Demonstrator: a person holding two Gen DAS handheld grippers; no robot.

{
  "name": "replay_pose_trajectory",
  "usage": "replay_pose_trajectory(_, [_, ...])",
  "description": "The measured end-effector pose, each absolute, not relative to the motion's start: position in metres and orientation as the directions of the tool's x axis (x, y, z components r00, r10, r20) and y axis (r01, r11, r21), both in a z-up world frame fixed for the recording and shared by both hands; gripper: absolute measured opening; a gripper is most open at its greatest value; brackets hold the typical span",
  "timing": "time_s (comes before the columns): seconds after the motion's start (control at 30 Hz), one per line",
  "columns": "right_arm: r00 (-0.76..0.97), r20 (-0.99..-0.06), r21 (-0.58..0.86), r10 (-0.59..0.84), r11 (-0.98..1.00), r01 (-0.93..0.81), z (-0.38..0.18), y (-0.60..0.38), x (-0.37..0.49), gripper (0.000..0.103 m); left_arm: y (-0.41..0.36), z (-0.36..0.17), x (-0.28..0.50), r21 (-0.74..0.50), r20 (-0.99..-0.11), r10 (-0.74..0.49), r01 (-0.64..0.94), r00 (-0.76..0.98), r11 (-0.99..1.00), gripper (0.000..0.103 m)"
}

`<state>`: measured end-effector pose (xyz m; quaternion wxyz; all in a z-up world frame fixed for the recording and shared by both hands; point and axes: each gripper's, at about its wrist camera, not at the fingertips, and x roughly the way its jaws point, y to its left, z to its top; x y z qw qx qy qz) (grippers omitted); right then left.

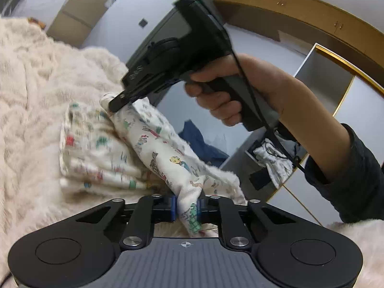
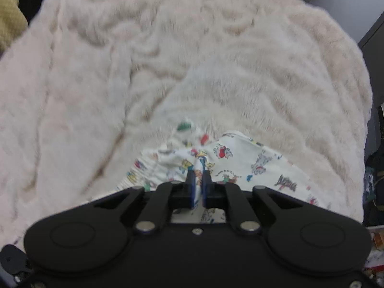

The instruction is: Fold clothes

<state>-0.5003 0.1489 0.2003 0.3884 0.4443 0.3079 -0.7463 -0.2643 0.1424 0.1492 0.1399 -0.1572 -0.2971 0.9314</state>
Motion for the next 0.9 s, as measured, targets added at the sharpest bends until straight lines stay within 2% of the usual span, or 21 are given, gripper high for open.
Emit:
replay_pose_trajectory(0.13, [-0.306, -0.873, -0.079, -0.380, -0.509, 0.857, 0.237, 0.147, -0.495, 0.004, 0.126, 0.160, -0.249, -0.591, -0.182, 0.301, -0.141, -0.936, -0.795, 0.009])
replay_pose_trajectory(0.23, [-0.287, -0.863, -0.046, -0.416, -0.500, 0.865, 0.247, 0.134, -0.489, 0.005, 0.112, 0.153, -0.238, -0.568, -0.239, 0.246, -0.070, -0.939, -0.820, 0.010])
replay_pose_trajectory(0.3, [-0.261, -0.872, -0.032, -0.413, -0.485, 0.874, 0.232, 0.123, -0.485, 0.015, 0.103, 0.142, -0.234, -0.586, -0.268, 0.210, -0.014, -0.940, -0.810, 0.012])
replay_pose_trajectory(0.33, [-0.252, -0.879, -0.035, -0.405, -0.473, 0.880, 0.226, 0.124, -0.484, 0.021, 0.099, 0.136, -0.234, -0.600, -0.275, 0.202, 0.004, -0.940, -0.800, 0.017])
replay_pose_trajectory(0.37, [-0.243, -0.885, -0.037, -0.396, -0.461, 0.887, 0.219, 0.125, -0.483, 0.034, 0.096, 0.134, -0.233, -0.609, -0.285, 0.184, 0.029, -0.941, -0.793, 0.025])
replay_pose_trajectory(0.4, [-0.234, -0.892, -0.039, -0.388, -0.448, 0.893, 0.212, 0.127, -0.482, 0.035, 0.094, 0.133, -0.231, -0.603, -0.301, 0.156, 0.061, -0.941, -0.795, 0.030])
replay_pose_trajectory(0.43, [-0.225, -0.898, -0.041, -0.379, -0.436, 0.899, 0.205, 0.128, -0.481, 0.035, 0.095, 0.136, -0.229, -0.580, -0.315, 0.133, 0.080, -0.940, -0.810, 0.044])
replay_pose_trajectory(0.47, [-0.214, -0.893, -0.025, -0.396, -0.431, 0.902, 0.205, 0.136, -0.483, 0.036, 0.095, 0.139, -0.227, -0.557, -0.329, 0.110, 0.099, -0.938, -0.825, 0.052])
replay_pose_trajectory(0.53, [-0.186, -0.861, 0.035, -0.473, -0.421, 0.906, 0.219, 0.164, -0.489, 0.042, 0.098, 0.151, -0.220, -0.518, -0.328, 0.078, 0.110, -0.941, -0.848, 0.054])
replay_pose_trajectory(0.57, [-0.169, -0.838, 0.063, -0.518, -0.401, 0.914, 0.227, 0.182, -0.488, 0.044, 0.099, 0.158, -0.217, -0.511, -0.311, 0.078, 0.097, -0.947, -0.854, 0.058])
replay_pose_trajectory(0.67, [-0.112, -0.763, 0.132, -0.636, -0.323, 0.937, 0.244, 0.233, -0.483, 0.043, 0.110, 0.185, -0.208, -0.475, -0.236, 0.079, 0.044, -0.969, -0.879, 0.063])
replay_pose_trajectory(0.73, [-0.063, -0.724, 0.150, -0.687, -0.246, 0.957, 0.237, 0.257, -0.471, 0.036, 0.111, 0.191, -0.208, -0.486, -0.209, 0.068, 0.043, -0.975, -0.873, 0.064])
replay_pose_trajectory(0.77, [-0.037, -0.703, 0.158, -0.710, -0.207, 0.965, 0.234, 0.269, -0.465, 0.029, 0.110, 0.193, -0.207, -0.498, -0.194, 0.061, 0.045, -0.979, -0.866, 0.065])
replay_pose_trajectory(0.8, [-0.011, -0.682, 0.164, -0.731, -0.167, 0.972, 0.230, 0.281, -0.458, 0.025, 0.109, 0.194, -0.207, -0.511, -0.186, 0.053, 0.050, -0.981, -0.858, 0.065])
replay_pose_trajectory(0.9, [0.073, -0.614, 0.176, -0.786, -0.046, 0.983, 0.219, 0.318, -0.440, 0.022, 0.112, 0.188, -0.211, -0.519, -0.204, 0.090, 0.030, -0.975, -0.854, 0.065])
